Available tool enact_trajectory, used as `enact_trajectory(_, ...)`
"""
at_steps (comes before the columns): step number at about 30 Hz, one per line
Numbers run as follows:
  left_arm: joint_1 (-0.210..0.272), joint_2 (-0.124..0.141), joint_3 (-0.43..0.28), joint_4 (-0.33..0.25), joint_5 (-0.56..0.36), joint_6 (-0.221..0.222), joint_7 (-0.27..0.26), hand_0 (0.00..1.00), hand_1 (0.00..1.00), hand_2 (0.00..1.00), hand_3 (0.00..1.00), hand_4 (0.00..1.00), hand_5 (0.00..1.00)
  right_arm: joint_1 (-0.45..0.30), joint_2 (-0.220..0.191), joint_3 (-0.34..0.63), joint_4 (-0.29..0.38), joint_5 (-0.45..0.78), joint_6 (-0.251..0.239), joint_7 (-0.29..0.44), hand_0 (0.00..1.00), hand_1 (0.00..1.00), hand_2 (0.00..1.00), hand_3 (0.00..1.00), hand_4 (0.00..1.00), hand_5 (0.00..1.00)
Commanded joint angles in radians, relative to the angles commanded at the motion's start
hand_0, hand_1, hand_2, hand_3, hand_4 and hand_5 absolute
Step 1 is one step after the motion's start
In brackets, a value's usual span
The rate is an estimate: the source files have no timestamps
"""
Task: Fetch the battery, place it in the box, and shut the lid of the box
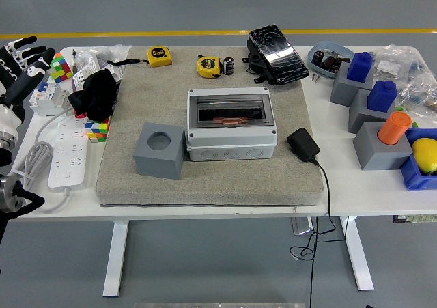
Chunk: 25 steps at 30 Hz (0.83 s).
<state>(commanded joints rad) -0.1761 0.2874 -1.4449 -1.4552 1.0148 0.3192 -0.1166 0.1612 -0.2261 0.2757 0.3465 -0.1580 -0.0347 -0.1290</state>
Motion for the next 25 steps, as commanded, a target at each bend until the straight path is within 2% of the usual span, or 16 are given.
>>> enact_trajectory(25,0.003,0.007,-0.002,-0.011,0.004,-0.003,0.012,0.549,0.65,0.6,0.646,0.921,0.28,0.0,-0.005,-0.001,0.001,-0.003,0.001,-0.001,0.677,0.721,0.715,0.69,0.998,0.694)
